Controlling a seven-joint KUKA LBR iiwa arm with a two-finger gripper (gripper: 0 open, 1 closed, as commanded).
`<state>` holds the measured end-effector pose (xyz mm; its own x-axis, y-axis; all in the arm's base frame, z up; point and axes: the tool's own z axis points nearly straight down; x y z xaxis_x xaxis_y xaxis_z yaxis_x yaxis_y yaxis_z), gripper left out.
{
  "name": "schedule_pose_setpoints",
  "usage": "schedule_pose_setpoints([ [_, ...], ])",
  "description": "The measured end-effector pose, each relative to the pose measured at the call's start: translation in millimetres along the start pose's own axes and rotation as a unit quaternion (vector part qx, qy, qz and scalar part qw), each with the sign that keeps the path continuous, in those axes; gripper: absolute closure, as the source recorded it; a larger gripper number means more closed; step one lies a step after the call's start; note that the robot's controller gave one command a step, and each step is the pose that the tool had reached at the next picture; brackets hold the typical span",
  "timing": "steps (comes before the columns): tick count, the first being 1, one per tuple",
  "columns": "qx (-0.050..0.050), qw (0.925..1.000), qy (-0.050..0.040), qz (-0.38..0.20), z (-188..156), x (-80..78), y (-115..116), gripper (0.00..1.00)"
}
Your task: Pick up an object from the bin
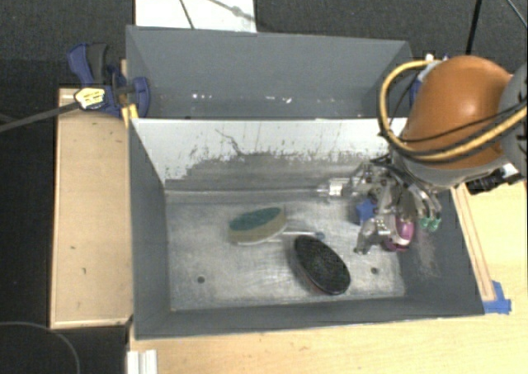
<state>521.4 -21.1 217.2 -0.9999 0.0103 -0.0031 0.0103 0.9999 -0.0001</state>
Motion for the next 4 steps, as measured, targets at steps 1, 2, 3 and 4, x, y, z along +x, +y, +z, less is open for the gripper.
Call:
schedule_pose_setpoints([
  [1, -0.001, 0.9991, -0.0025, 0.042, 147, 28.1, 20, 0.0],
  [2, 0.0, 0.9991, -0.0092, 0.042, 142, 24.1, 19, 1.0],
  [3, 0.0, 0.9965, -0.0016, -0.083, 34, 38.4, 25, 1.0],
  [4, 0.0, 0.9966, -0.0015, -0.083, 5, 25.5, 28, 1.0],
])
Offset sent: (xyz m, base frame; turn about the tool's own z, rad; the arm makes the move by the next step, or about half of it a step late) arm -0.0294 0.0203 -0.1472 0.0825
